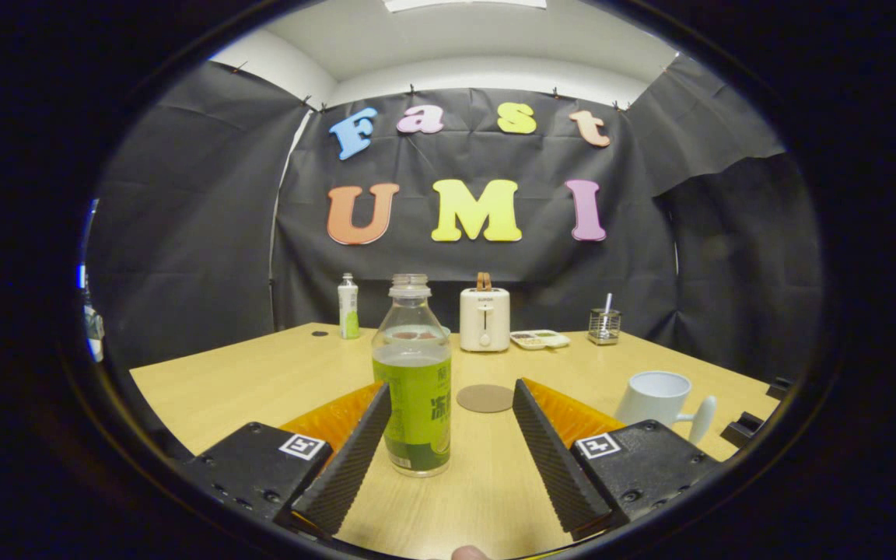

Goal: Take the bottle from table, then pour the juice into the cup, finally place the bottle on the coaster

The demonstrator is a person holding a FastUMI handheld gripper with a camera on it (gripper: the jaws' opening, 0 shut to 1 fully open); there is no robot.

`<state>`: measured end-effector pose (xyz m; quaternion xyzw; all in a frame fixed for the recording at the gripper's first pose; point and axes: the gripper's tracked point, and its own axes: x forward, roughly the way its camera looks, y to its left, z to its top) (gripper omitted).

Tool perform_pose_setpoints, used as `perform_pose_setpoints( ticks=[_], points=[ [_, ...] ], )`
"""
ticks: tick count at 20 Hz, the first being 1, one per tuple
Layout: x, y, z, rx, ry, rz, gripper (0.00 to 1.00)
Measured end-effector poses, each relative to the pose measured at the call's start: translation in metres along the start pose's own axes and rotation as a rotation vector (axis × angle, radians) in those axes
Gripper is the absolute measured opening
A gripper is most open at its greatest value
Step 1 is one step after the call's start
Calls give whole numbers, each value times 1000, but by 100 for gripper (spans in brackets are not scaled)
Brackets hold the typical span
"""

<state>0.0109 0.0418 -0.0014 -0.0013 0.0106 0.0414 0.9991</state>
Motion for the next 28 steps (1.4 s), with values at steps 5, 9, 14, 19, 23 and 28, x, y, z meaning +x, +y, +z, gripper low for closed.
perform_pose_setpoints(
  ticks=[5,9,14,19,23,28],
  points=[
    [14,17,-3,-33,22,11,100],
    [28,25,-13,-26,70,16,100],
    [42,26,-25,-33,151,-8,100],
    [52,25,-41,-29,235,-12,100],
    [57,26,-52,0,319,9,100],
    [54,23,-49,40,331,8,83]
  ],
)
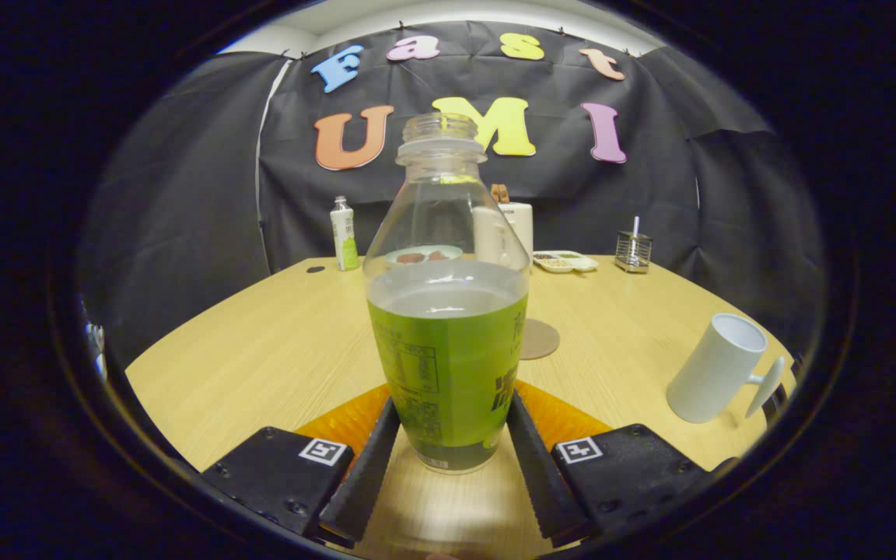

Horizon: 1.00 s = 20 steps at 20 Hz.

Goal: Take the bottle from table, then pour the juice into the cup, finally place the bottle on the coaster

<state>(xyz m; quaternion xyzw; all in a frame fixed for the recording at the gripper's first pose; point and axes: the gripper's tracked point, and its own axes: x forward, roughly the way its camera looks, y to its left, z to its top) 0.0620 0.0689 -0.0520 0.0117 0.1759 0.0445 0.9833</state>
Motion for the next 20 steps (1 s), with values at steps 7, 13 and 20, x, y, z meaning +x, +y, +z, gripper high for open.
perform_pose_setpoints(
  ticks=[7,13,20],
  points=[
    [-10,-5,6,78,-12,93,81],
    [-18,-20,13,201,-19,171,80],
    [-29,-34,30,433,-33,337,79]
  ],
)
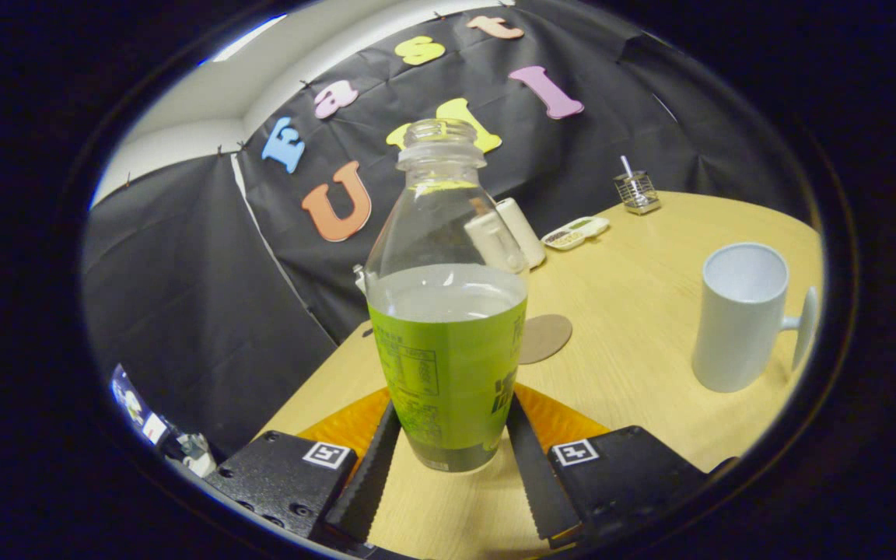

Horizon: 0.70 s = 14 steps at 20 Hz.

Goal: Take the bottle from table, then pour the juice into the cup, finally place the bottle on the coaster

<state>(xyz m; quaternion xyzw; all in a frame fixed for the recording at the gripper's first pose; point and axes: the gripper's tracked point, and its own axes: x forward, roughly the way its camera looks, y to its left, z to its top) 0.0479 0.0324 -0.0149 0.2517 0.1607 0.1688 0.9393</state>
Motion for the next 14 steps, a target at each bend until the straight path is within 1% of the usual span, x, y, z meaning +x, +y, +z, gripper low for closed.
perform_pose_setpoints(
  ticks=[4,8,10,14],
  points=[
    [-6,-6,8,103,-21,44,80],
    [-12,-5,19,234,-49,133,80],
    [-14,2,19,285,-38,176,79],
    [-15,11,36,383,-69,256,79]
  ],
)
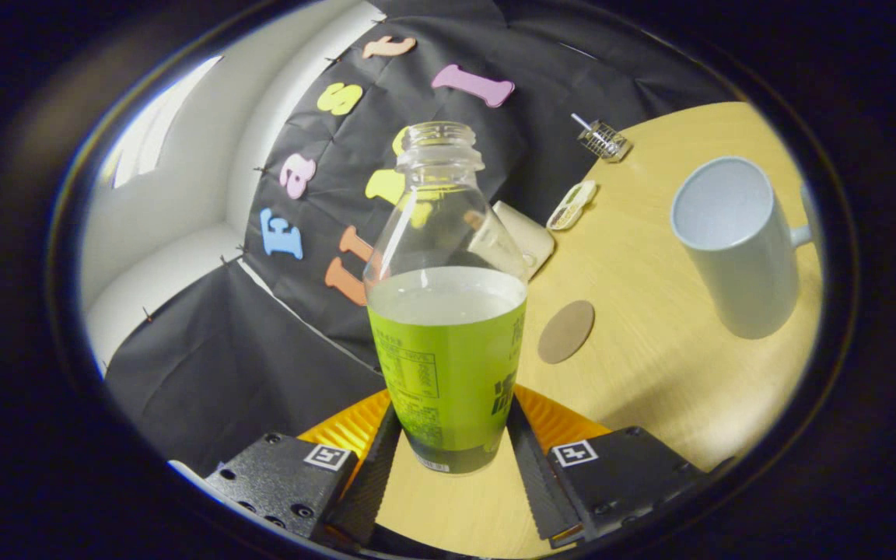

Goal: Take the bottle from table, then pour the juice into the cup, finally place the bottle on the coaster

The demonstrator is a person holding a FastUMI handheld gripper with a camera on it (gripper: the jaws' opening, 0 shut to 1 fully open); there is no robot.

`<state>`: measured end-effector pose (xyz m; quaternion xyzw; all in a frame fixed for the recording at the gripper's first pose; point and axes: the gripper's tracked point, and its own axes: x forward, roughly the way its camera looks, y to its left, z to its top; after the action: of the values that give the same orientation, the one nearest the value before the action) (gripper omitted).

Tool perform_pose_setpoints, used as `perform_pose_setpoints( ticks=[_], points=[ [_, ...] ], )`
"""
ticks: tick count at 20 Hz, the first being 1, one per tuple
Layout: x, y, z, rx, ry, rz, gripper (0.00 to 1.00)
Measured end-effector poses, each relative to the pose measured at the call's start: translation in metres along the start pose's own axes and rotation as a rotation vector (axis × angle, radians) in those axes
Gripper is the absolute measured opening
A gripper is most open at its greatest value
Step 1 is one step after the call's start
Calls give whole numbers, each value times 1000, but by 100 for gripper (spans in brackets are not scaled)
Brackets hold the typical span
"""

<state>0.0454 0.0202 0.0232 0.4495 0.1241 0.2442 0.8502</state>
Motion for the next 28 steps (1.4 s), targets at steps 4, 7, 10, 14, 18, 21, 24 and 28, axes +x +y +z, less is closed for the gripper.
perform_pose_setpoints(
  ticks=[4,7,10,14,18,21,24,28],
  points=[
    [4,5,6,127,4,57,79],
    [4,9,13,217,-4,85,79],
    [5,11,17,260,-8,97,79],
    [3,13,22,311,-14,110,79],
    [-3,24,33,347,-31,142,79],
    [-8,30,40,395,-33,169,79],
    [-14,37,44,450,-11,203,78],
    [-19,41,56,510,-4,245,78]
  ],
)
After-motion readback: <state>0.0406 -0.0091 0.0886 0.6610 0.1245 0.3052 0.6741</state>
